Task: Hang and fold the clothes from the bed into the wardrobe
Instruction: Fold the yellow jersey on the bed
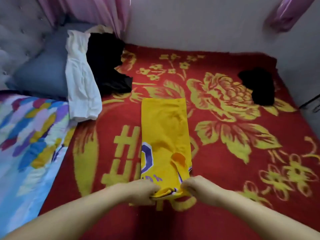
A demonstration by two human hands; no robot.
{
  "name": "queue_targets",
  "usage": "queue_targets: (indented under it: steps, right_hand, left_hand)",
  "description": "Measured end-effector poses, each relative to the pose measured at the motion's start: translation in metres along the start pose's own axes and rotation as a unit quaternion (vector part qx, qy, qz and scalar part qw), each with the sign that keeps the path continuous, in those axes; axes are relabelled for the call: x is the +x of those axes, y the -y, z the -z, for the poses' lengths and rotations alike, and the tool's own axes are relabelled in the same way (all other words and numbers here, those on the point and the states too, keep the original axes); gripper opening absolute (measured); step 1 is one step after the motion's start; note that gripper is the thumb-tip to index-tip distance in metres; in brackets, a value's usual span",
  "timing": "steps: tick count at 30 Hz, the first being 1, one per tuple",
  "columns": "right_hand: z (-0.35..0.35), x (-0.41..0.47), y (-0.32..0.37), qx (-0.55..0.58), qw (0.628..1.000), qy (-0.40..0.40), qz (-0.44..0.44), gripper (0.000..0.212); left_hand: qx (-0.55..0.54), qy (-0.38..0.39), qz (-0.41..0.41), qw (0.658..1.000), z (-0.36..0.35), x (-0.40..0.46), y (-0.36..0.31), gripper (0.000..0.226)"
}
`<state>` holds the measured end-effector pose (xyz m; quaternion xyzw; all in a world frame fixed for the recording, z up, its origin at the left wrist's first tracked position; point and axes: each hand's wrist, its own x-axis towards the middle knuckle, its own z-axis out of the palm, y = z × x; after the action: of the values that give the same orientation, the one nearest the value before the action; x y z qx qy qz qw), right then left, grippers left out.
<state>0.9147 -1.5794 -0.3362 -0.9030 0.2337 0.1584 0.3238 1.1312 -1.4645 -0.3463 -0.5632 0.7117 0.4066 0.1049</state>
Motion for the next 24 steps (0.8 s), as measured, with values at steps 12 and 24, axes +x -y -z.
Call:
queue_targets:
  steps: [12,24]
  right_hand:
    - [-0.049,0.101,-0.079,0.097,0.987,-0.017,-0.124,0.031]
    - [-0.175,0.118,-0.119,-0.248,0.963,0.101,-0.036,0.097]
  left_hand:
    - [-0.185,-0.029,0.149,0.971,-0.031,0.113,0.100,0.017]
    - [0.090,-0.106,0.164,0.977,-0.184,0.155,0.098,0.110]
